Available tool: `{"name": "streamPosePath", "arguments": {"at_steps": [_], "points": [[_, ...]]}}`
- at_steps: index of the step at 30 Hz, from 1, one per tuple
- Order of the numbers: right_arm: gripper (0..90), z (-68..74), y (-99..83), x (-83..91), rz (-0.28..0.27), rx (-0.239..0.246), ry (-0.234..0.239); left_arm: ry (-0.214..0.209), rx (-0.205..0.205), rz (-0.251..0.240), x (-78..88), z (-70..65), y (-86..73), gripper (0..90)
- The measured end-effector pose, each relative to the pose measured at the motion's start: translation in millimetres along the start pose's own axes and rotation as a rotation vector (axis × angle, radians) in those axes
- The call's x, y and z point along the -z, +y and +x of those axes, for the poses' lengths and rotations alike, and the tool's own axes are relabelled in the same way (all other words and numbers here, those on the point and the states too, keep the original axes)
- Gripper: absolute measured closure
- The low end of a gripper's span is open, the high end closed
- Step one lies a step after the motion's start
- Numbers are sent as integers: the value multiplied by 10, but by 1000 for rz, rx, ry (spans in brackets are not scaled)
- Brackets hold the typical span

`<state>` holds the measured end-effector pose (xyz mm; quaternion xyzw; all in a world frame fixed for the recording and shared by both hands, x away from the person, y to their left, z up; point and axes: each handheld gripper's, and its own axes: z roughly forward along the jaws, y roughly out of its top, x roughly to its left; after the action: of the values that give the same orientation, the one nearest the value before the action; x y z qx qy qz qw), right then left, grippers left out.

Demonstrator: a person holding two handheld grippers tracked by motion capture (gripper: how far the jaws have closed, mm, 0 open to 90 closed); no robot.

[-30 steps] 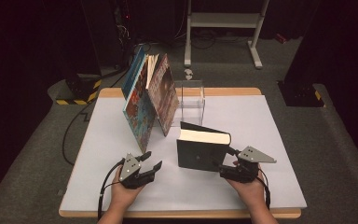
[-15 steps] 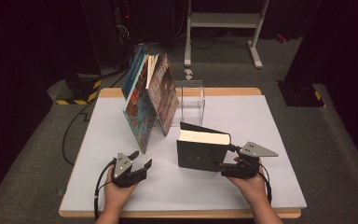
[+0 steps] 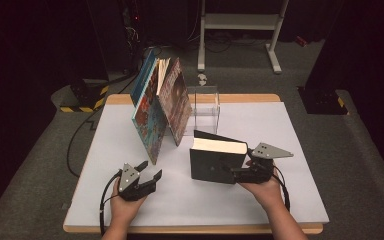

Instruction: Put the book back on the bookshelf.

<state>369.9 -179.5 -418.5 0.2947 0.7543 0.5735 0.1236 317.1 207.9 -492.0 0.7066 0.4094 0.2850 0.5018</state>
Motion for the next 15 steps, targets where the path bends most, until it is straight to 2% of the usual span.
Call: {"name": "streamPosePath", "arguments": {"at_steps": [4, 7, 8, 10, 11, 12, 15], "points": [[225, -13, 5, -9, 11, 16, 23, 3, 6, 5, 0, 11, -4, 364], [285, -4, 6, 14, 24, 49, 53, 4, 11, 3, -1, 21, -5, 365], [320, 11, 2, 24, 29, 66, 57, 6, 11, 2, -2, 24, -5, 365], [472, 49, -17, 46, 39, 104, 71, 7, 15, 1, -5, 29, -7, 365], [512, 79, -34, 49, 38, 128, 73, 8, 17, 3, -4, 33, -7, 366], [524, 128, -41, 51, 39, 156, 38, 8, 21, 0, -7, 36, -8, 366], [533, 162, -54, 53, 28, 171, 20, 9, 22, -1, -3, 41, -7, 366]]}}
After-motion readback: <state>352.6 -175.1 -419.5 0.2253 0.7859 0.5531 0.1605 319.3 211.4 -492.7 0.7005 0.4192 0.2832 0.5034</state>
